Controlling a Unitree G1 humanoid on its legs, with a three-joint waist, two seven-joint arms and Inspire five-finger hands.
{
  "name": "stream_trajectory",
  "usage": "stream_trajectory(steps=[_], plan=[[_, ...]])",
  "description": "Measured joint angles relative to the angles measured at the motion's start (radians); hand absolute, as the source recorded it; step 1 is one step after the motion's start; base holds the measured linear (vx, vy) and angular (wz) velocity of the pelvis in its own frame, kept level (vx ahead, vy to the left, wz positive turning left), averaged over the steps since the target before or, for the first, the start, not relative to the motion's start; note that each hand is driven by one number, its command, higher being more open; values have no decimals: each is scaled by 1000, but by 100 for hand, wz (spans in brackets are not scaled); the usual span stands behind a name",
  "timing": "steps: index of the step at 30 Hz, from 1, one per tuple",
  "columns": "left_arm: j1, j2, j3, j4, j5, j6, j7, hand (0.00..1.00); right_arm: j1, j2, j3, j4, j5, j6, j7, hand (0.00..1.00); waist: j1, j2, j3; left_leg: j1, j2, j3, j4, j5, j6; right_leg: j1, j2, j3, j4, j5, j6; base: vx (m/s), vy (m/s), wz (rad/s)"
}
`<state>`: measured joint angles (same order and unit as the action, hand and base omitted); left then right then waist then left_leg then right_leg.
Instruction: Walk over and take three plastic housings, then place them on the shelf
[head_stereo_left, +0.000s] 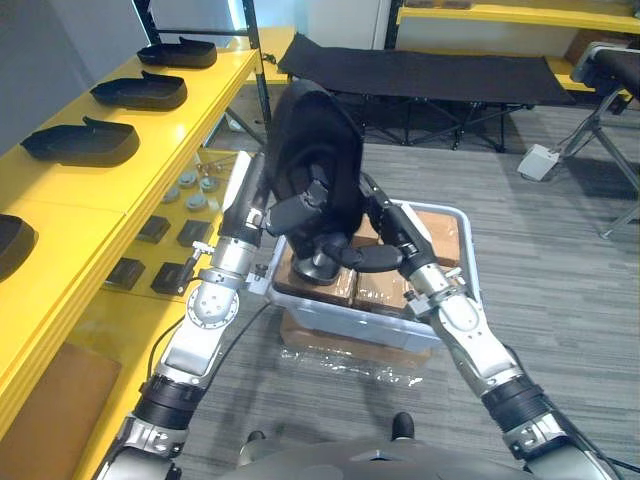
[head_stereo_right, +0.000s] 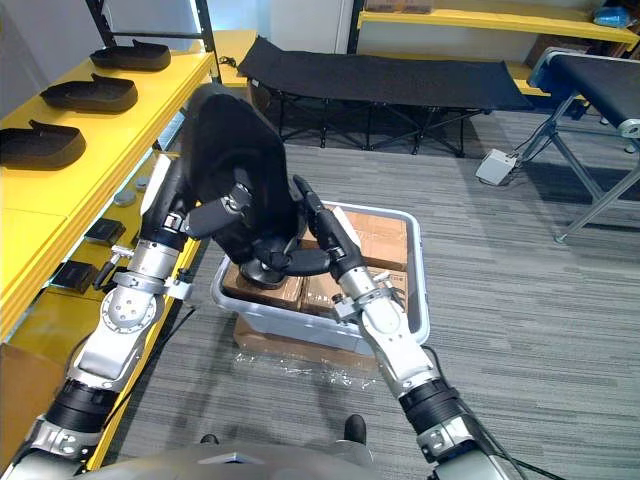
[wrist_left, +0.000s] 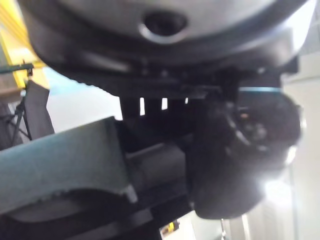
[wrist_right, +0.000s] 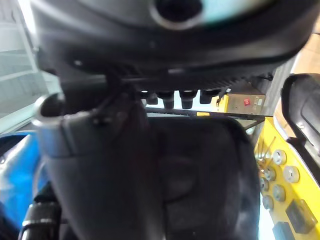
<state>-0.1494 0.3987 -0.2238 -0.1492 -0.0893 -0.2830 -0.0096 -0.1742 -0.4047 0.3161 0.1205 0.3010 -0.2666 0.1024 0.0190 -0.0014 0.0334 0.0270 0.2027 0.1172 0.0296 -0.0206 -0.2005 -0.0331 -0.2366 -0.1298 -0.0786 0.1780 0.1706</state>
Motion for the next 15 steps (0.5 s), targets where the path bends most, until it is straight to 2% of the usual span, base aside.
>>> stream_trajectory(steps=[6,12,13,15], plan=[[-5,54,-17,-13,-66,22,-159,0,0,-35,-28,-27,1,-1,51,100,-21,4,-5,5,0,6,1,0,0,0,0,3,0,0,0,0,0,-1],[-37,91,-16,-15,-110,50,-209,0,2,-56,-25,-28,0,0,84,100,-21,5,-6,14,0,17,-2,0,0,0,0,11,0,0,0,-8,-1,-5],[-39,98,-16,-15,-113,50,-215,0,2,-61,-24,-28,1,4,95,0,-21,6,-8,14,0,17,-2,0,0,0,0,11,0,0,0,0,0,0],[-39,114,-25,-15,-138,50,-216,0,2,-63,-24,-28,21,29,134,0,-22,7,-10,15,0,17,-4,0,0,0,0,11,0,0,0,0,0,0]])
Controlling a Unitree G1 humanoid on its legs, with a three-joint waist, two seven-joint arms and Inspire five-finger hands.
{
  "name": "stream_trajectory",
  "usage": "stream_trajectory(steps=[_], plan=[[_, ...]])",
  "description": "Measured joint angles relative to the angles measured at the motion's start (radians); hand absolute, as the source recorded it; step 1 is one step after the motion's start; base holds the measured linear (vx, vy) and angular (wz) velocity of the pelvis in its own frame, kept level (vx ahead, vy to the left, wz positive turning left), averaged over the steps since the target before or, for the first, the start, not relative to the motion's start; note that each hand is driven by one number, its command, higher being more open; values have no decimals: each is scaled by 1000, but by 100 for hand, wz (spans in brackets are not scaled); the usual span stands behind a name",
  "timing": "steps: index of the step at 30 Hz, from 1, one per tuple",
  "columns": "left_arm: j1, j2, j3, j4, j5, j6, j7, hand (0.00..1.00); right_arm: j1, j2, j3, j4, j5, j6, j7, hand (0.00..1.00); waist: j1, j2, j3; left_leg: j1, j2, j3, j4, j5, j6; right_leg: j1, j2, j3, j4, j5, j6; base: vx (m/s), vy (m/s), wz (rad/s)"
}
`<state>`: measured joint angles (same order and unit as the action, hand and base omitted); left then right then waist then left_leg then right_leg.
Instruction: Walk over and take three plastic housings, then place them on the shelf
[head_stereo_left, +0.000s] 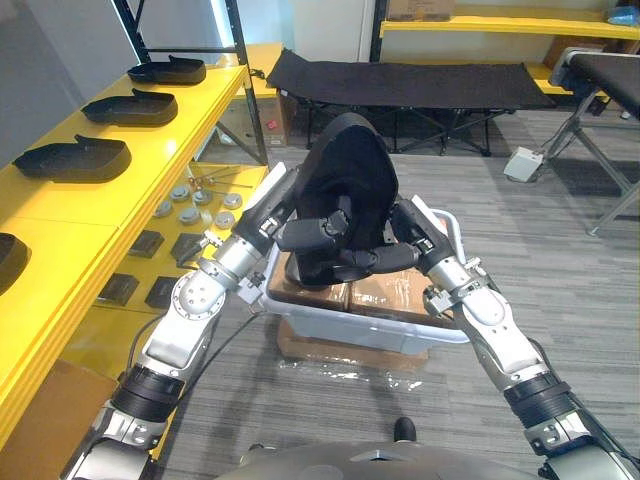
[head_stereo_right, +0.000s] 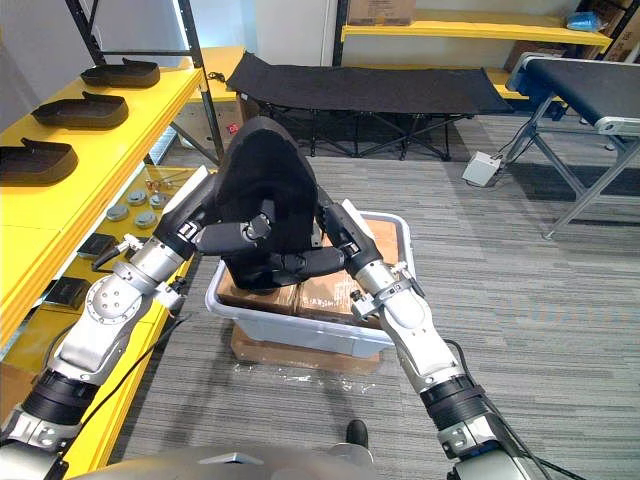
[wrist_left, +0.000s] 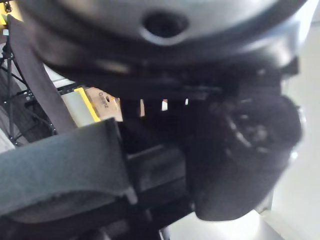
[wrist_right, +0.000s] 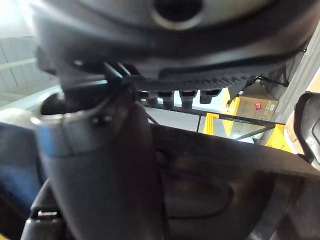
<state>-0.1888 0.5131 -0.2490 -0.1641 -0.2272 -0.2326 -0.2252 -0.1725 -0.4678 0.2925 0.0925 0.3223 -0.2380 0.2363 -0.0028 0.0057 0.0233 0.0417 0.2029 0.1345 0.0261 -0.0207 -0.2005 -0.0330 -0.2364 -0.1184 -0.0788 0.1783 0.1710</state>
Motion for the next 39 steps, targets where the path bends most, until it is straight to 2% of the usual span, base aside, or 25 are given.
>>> stream_trajectory(steps=[2,6,11,15,19,20,25,30,32,35,39], plan=[[0,10,-7,0,-9,0,0,0,0,-8,7,0,2,38,52,0,1,0,-1,0,0,0,-1,0,0,0,0,0,0,0,0,0,0,0],[0,12,-9,0,-8,0,3,0,3,-17,44,8,0,81,96,0,1,-5,-7,0,0,0,-2,0,0,0,0,-1,0,0,0,0,0,0],[0,14,-18,-11,-15,11,7,0,4,-31,53,23,1,81,78,0,1,-8,-13,0,0,-1,-3,0,0,0,0,-2,0,0,0,0,0,0],[-2,4,-16,-16,-86,53,52,0,8,-31,57,25,-2,48,69,0,-3,-9,-18,0,0,0,-5,1,0,-2,0,-2,0,-1,-1,0,0,0],[-6,3,-17,-16,-85,60,45,0,10,-23,58,36,-1,44,67,0,-2,-11,-20,0,0,0,-7,3,0,-3,0,-3,0,-1,-1,0,0,0],[-6,2,-17,-16,-85,62,45,100,10,-14,58,48,-1,33,63,0,-2,-12,-21,0,0,0,-9,3,0,-3,0,-4,0,-1,-1,0,0,0],[-9,-27,-16,-16,-87,87,49,100,28,15,58,63,-2,30,51,0,0,-14,-22,0,0,-1,-12,4,0,-3,0,-7,0,-1,-1,0,0,0],[-14,-56,30,-16,-87,116,52,100,43,43,58,98,-2,47,25,0,-1,-17,-24,0,0,-2,-12,5,0,-2,0,-7,0,-1,-1,0,0,0],[-16,-82,47,-16,-86,116,81,100,49,42,54,117,-5,74,5,0,1,-21,-26,0,0,-3,-12,5,0,-1,0,-9,0,-1,-1,0,0,0],[-16,-102,61,-16,-104,116,128,100,53,47,47,119,-46,80,-15,0,-1,-23,-27,0,0,-3,-12,5,0,-1,0,-9,0,-1,-1,0,0,0],[-15,-148,102,-16,-213,99,164,100,52,75,21,119,-108,81,-33,0,0,-24,-27,0,0,-5,-12,6,0,0,0,-10,0,-1,-1,0,0,0]])
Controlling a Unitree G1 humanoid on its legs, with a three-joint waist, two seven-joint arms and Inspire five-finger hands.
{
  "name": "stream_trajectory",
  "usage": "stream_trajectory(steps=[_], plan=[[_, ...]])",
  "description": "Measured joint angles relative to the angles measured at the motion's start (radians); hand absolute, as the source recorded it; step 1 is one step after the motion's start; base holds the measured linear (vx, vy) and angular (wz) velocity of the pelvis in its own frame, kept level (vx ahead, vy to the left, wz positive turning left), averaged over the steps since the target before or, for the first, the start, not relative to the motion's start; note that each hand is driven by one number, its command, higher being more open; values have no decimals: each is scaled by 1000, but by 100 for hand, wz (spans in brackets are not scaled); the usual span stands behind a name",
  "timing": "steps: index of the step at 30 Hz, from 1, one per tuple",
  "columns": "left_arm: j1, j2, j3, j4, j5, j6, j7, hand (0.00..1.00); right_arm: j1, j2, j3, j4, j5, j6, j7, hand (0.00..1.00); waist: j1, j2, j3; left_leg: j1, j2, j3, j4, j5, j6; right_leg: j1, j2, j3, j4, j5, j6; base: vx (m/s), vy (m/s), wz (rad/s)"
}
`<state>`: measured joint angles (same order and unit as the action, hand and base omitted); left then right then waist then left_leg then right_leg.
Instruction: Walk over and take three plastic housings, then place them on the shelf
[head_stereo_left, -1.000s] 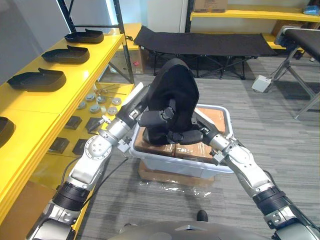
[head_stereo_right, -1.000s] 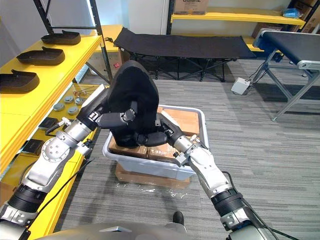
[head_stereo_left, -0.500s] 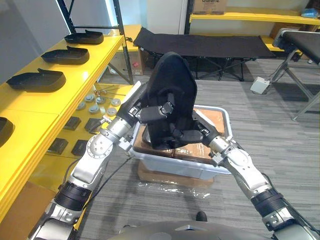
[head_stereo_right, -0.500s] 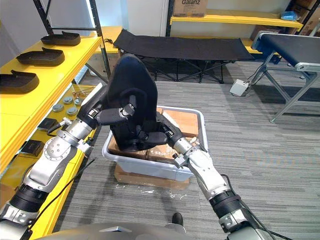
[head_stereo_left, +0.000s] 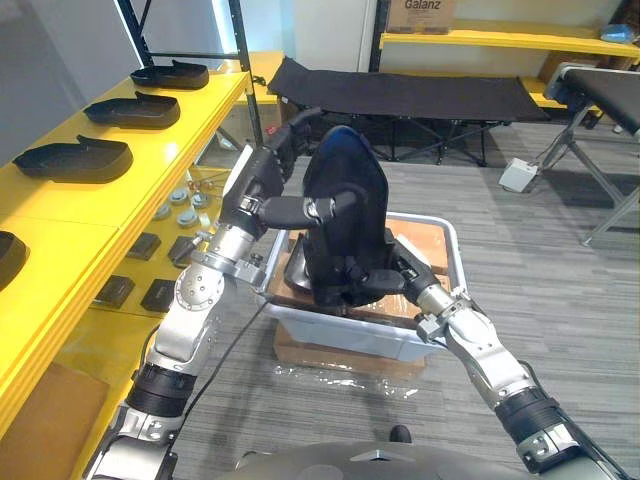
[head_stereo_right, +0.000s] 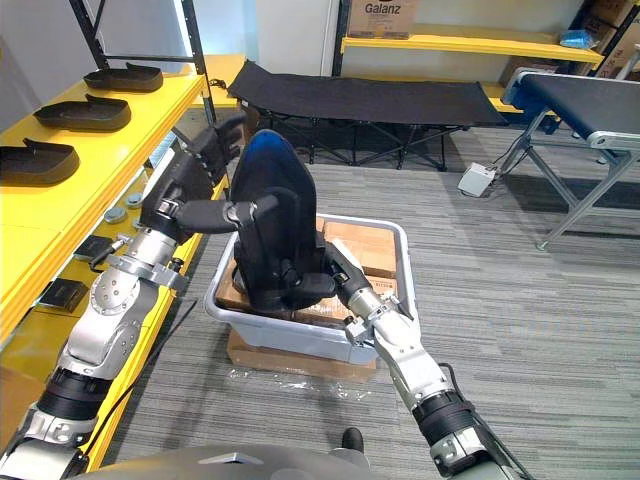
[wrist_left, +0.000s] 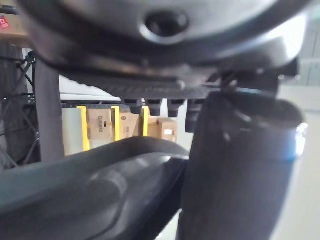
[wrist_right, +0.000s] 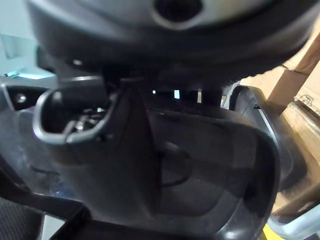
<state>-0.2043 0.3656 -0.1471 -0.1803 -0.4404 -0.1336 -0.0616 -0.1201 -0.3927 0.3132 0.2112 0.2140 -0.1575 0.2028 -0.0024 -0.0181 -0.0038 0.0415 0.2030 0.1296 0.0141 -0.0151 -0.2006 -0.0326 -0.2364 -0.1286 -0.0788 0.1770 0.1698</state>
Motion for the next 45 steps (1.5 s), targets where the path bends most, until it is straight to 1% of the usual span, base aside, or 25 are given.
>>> stream_trajectory(steps=[3,7,9,11,17,21,22,27,29,32,37,45], plan=[[0,-29,39,0,-39,-18,3,100,0,16,-12,0,-7,0,-6,0,1,-1,0,0,0,-1,0,0,0,1,0,-1,0,0,0,0,0,0],[6,-47,84,2,-81,-9,-25,100,-1,19,-25,0,-33,0,-24,0,4,-3,0,0,0,-2,0,0,0,1,0,-2,0,0,0,0,0,0],[10,-47,101,19,-103,28,-58,100,-1,23,-34,0,-37,0,-43,0,7,-3,0,0,0,-2,0,0,0,1,0,-2,0,0,0,0,0,0],[22,-47,107,78,-105,68,-90,100,-1,43,-62,0,-44,-2,-75,0,10,-3,0,0,0,-2,0,1,0,1,0,-2,0,-1,-1,0,0,0],[71,-47,109,193,-109,135,-190,100,-8,46,-108,-20,-47,-10,-127,0,12,-4,2,-1,0,-2,-1,0,-1,-1,0,-2,0,-1,-1,0,0,0],[78,-47,105,229,-106,138,-248,100,-15,46,-109,-30,-47,-17,-150,0,14,-8,4,-16,1,-16,6,-2,0,-1,0,-12,0,-1,-1,0,0,6],[78,-47,104,235,-106,138,-259,100,-15,46,-109,-31,-47,-25,-152,0,20,-9,5,-18,1,-18,9,-3,0,0,0,-13,0,-1,-1,0,0,9],[84,-41,102,261,-107,137,-295,100,-35,46,-108,-33,-47,-27,-153,0,29,-12,9,-21,1,-22,20,-11,4,3,0,-14,0,-1,-1,0,0,0],[88,-39,96,261,-107,137,-318,100,-57,46,-108,-36,-47,-29,-155,0,28,-11,25,-20,2,-23,22,-13,1,7,0,-15,0,-1,-1,-15,0,0],[88,-38,63,262,-107,137,-319,100,-58,46,-106,-64,-46,-31,-160,0,29,-6,34,-21,2,-25,22,-14,-1,6,0,-18,0,-1,-1,0,0,0],[88,-38,39,262,-107,137,-325,100,-71,46,-102,-64,-39,-34,-162,0,27,-5,34,-21,2,-25,22,-10,2,6,0,-18,0,-1,-1,0,0,0],[87,-37,-5,262,-110,137,-325,100,-94,52,-32,-64,-30,-34,-162,0,28,-2,36,-31,3,-31,37,-16,1,7,0,-22,0,-1,-1,-3,0,0]])
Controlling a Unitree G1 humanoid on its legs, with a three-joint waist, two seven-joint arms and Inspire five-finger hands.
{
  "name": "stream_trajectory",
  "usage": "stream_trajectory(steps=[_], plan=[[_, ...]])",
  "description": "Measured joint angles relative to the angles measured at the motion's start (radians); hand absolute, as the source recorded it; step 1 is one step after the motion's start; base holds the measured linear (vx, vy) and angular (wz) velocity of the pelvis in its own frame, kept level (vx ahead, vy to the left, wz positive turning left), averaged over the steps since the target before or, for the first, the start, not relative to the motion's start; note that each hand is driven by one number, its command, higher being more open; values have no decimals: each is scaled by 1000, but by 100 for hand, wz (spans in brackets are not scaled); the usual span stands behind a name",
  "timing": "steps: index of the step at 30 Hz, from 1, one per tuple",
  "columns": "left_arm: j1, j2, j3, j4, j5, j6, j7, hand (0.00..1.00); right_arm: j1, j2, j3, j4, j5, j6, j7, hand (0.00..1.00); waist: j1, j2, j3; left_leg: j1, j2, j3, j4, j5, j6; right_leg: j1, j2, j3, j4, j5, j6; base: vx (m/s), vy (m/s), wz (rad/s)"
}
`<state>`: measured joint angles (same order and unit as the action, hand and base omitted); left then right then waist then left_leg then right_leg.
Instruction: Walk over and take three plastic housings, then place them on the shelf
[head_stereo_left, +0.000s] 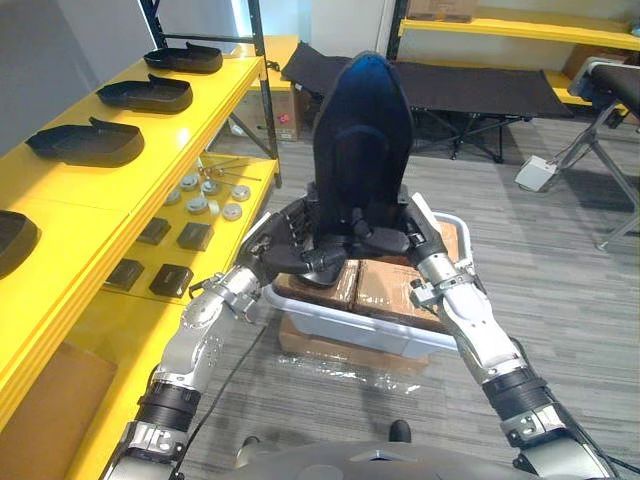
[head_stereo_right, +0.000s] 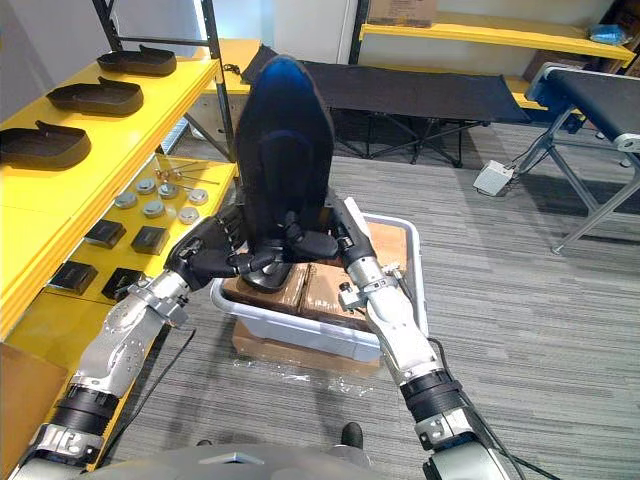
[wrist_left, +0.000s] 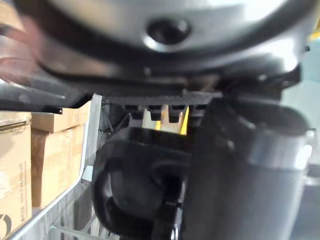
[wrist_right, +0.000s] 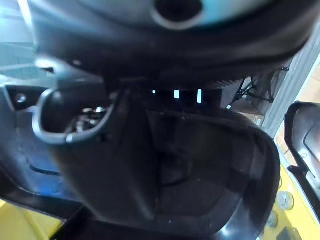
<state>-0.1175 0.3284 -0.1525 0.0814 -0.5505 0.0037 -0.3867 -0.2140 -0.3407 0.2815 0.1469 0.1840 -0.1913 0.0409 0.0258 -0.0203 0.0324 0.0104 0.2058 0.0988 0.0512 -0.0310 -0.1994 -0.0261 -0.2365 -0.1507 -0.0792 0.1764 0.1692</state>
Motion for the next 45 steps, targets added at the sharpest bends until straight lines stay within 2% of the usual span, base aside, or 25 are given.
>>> stream_trajectory(steps=[7,8,23,30,31,37,40,45], plan=[[-3,-8,-9,-2,-41,-22,53,100,0,26,28,1,-1,0,0,0,0,10,7,-1,0,-8,1,1,1,5,0,-8,0,0,0,-11,1,3],[-4,-14,-9,-4,-41,-26,62,0,0,27,35,5,-1,0,0,0,1,9,7,-1,0,-8,1,1,1,6,0,-8,0,0,0,0,0,0],[-13,-76,23,-13,-115,-66,161,0,2,72,59,11,-2,-1,4,0,1,-8,17,-2,0,-10,0,2,3,6,0,-10,0,0,0,0,0,0],[-12,-104,36,-13,-182,-67,165,0,2,111,61,12,-1,-22,-3,0,2,-10,19,-3,0,-13,0,2,3,8,0,-13,0,0,0,0,0,0],[-12,-108,34,-13,-193,-67,164,0,3,111,61,12,-2,-28,-4,100,2,-11,19,-3,0,-13,0,2,3,8,0,-13,0,0,0,0,0,0],[-11,-133,41,-13,-221,-69,164,0,5,111,56,12,-1,-49,-4,100,1,-12,19,-2,0,-13,-2,4,5,8,0,-15,0,0,-1,0,0,0],[-7,-163,38,-23,-215,-89,185,0,8,113,54,12,-1,-48,2,100,1,-12,19,-2,0,-13,-3,6,1,8,0,-15,0,-1,-1,0,0,0],[10,-187,32,-77,-51,-138,308,0,15,114,52,12,-3,-36,-11,100,-1,-12,19,-1,0,-13,-4,6,0,8,0,-16,0,-1,-2,0,0,0]])
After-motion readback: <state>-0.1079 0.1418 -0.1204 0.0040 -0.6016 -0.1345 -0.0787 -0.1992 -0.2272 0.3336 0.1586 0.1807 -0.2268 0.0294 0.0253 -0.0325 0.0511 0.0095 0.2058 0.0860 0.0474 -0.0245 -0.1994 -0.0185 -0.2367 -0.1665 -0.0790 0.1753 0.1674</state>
